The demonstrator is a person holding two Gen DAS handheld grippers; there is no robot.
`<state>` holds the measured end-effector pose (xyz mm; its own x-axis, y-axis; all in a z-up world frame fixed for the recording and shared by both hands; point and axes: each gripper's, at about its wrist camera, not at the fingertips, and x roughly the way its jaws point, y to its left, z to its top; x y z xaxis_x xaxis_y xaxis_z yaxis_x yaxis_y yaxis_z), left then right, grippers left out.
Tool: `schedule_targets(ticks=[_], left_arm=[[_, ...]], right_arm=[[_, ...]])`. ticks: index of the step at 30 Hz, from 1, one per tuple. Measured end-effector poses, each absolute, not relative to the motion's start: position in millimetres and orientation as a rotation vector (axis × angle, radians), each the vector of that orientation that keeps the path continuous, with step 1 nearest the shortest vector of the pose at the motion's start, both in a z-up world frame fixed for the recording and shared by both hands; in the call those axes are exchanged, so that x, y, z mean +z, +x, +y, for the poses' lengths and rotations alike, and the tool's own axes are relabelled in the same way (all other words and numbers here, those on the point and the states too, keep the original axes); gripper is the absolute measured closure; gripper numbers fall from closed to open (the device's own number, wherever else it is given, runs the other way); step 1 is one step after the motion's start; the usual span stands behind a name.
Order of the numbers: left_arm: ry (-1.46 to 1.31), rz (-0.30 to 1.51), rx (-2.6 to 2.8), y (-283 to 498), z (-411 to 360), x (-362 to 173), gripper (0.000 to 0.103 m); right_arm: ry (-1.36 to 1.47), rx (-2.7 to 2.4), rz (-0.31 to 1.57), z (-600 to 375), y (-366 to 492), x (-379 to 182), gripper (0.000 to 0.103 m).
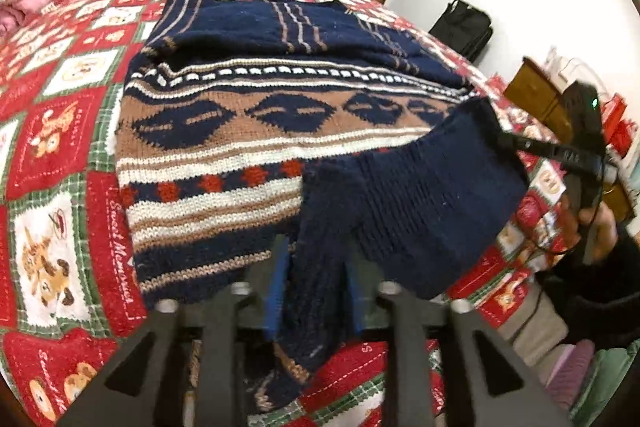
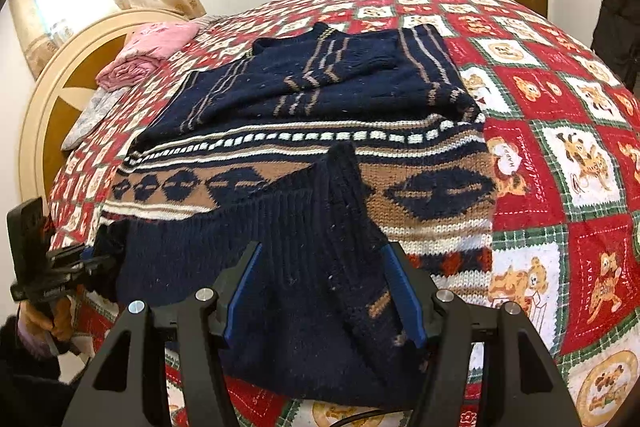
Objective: Fold small clothes
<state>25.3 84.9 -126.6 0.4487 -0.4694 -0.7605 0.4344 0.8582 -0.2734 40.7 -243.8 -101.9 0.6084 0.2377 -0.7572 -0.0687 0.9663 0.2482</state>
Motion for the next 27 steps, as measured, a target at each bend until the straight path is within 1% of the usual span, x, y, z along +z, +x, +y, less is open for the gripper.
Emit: schedule_targets(ticks=[1, 2, 4, 5, 6, 7, 8, 9, 10, 11, 15, 19, 22, 24, 25, 26, 27], left_arm=[[-0.036, 0.949, -0.543, 25.1, 83.2, -126.7, 0.05], [-0.038, 0.942, -0.539, 24.7, 83.9, -126.9, 0.048], [-0.046, 0.935, -0.536, 24.5, 84.0, -127.8, 0.048], [-0.065, 0.935, -0.545, 25.1, 85.5, -127.7, 0.052], [-0.089, 0.94, -0.559, 26.2, 88.6, -127.8, 0.068], [-0.113, 0.954, -0.572, 27.8, 90.5, -129.0, 0.081], [-0.14, 0.973, -0.575, 29.5, 93.9, -130.4, 0.088], [-0.156, 0.973, -0.576, 28.6, 96.2, -130.2, 0.088], [-0.168, 0.971, -0.584, 27.6, 98.2, -130.0, 0.088], [-0.177, 0.969, -0.593, 26.0, 99.3, -129.7, 0.088], [-0.214, 0.949, -0.615, 21.5, 106.8, -118.9, 0.089], [-0.282, 0.866, -0.623, 26.9, 121.3, -87.7, 0.089], [-0.294, 0.805, -0.588, 46.6, 126.2, -63.2, 0.089], [-0.311, 0.799, -0.571, 72.9, 125.4, -55.5, 0.088], [-0.306, 0.809, -0.556, 84.9, 124.2, -56.5, 0.086], [-0.285, 0.823, -0.518, 97.5, 121.4, -58.9, 0.081], [-0.245, 0.846, -0.442, 113.1, 119.9, -63.2, 0.08]], right_arm=[[0.209, 0.183, 0.907, -243.8, 42.0, -102.8, 0.04], [0.207, 0.184, 0.912, -243.0, 43.2, -103.7, 0.04], [0.177, 0.184, 0.918, -237.6, 46.5, -106.2, 0.04], [0.162, 0.181, 0.919, -235.1, 48.0, -107.3, 0.04], [0.145, 0.179, 0.916, -231.6, 50.3, -109.2, 0.04], [0.13, 0.185, 0.91, -228.2, 51.7, -110.7, 0.04], [0.111, 0.19, 0.903, -224.7, 52.2, -111.4, 0.042], [0.069, 0.19, 0.892, -218.7, 51.6, -111.4, 0.052], [0.032, 0.184, 0.89, -214.1, 51.0, -111.3, 0.09], [-0.002, 0.174, 0.899, -210.2, 50.8, -111.7, 0.095], [0.017, 0.177, 0.869, -218.8, 41.1, -97.4, 0.095], [0.092, 0.165, 0.739, -241.5, 27.0, -55.1, 0.095], [0.097, 0.116, 0.67, -250.3, 31.2, -35.3, 0.095], [0.105, 0.095, 0.668, -252.2, 40.5, -36.0, 0.095], [0.118, 0.073, 0.681, -254.1, 48.8, -42.1, 0.095], [0.125, 0.06, 0.693, -254.9, 53.7, -47.9, 0.095], [0.135, 0.055, 0.715, -255.8, 60.1, -57.9, 0.095]])
